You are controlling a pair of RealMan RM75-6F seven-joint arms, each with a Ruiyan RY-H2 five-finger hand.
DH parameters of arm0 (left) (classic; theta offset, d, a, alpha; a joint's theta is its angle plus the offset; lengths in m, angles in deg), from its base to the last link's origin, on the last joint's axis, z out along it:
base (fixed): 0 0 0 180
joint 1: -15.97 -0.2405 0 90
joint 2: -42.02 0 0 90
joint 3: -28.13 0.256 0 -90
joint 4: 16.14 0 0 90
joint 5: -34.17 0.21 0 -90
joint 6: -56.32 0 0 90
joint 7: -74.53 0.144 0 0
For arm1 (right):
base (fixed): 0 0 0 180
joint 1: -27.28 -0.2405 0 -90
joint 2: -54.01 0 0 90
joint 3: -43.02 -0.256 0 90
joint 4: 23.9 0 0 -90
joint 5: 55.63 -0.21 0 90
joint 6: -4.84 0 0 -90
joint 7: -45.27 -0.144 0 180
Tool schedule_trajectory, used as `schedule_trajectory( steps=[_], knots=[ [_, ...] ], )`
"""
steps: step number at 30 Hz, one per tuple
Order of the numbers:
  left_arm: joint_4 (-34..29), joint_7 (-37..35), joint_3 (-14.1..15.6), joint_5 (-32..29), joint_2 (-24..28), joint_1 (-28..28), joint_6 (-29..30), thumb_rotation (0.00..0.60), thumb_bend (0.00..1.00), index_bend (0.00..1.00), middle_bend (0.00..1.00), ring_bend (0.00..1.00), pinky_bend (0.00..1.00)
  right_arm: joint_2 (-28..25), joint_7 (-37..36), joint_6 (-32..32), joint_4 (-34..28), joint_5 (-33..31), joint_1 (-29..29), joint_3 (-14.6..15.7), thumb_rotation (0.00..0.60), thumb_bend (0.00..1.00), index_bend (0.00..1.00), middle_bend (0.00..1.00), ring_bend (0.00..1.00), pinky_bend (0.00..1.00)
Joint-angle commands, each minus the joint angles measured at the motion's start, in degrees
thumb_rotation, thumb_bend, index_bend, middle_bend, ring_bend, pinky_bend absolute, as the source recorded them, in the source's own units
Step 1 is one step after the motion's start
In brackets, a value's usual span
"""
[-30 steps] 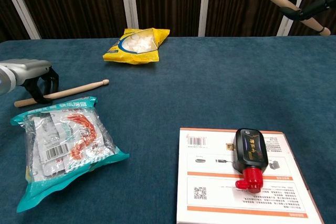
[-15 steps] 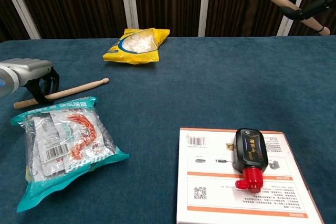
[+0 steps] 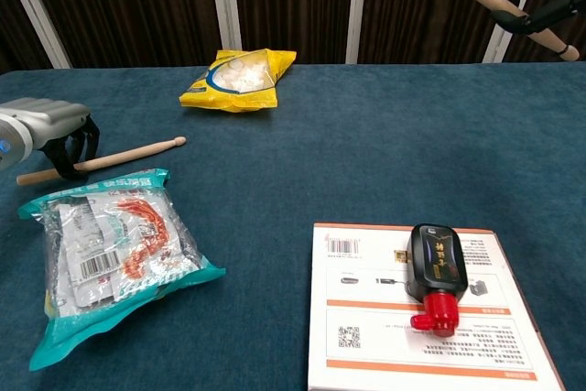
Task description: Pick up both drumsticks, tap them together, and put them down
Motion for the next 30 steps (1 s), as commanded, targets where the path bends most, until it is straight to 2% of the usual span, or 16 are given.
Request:
schedule_trajectory(
  steps=[1,9,24,30],
  knots=[
    [0.45,0.36,0.01,0.44,-0.38,-0.07,0.64,0.6,0.49,0.58,0.6,0.07,0.0,-0.09,-0.01,0.1,-0.02,-0.07,0.12,-0.02,0.6,0.45,0.72,0.63,0.38,0.0],
    [0.97,-1.17,-0.07,3.57,-0.73,-0.71,2.01,0.6,0.53,0.6,0.62,0.08,0.0,-0.2,0.26,0.29,-0.32,0.14,0.25,0.05,0.6,0.45,0.72,0.63,0.38,0.0],
    [0.9,-4.14,-0.26,8.38,0.05,-2.02,3.01,0.6,0.55,0.62,0.63,0.09,0.0,-0.13,0.69,0.06,-0.53,0.14,0.14,0.03,0.6,0.45,0.72,0.63,0.38,0.0],
    [0.28,-8.03,0.4,14.0,0.66,-2.74,4.87,0.6,0.55,0.62,0.63,0.1,0.0,-0.16,0.81,0.14,-0.8,-0.04,0.1,-0.24,0.6,0.45,0.72,0.63,0.38,0.0]
  ],
)
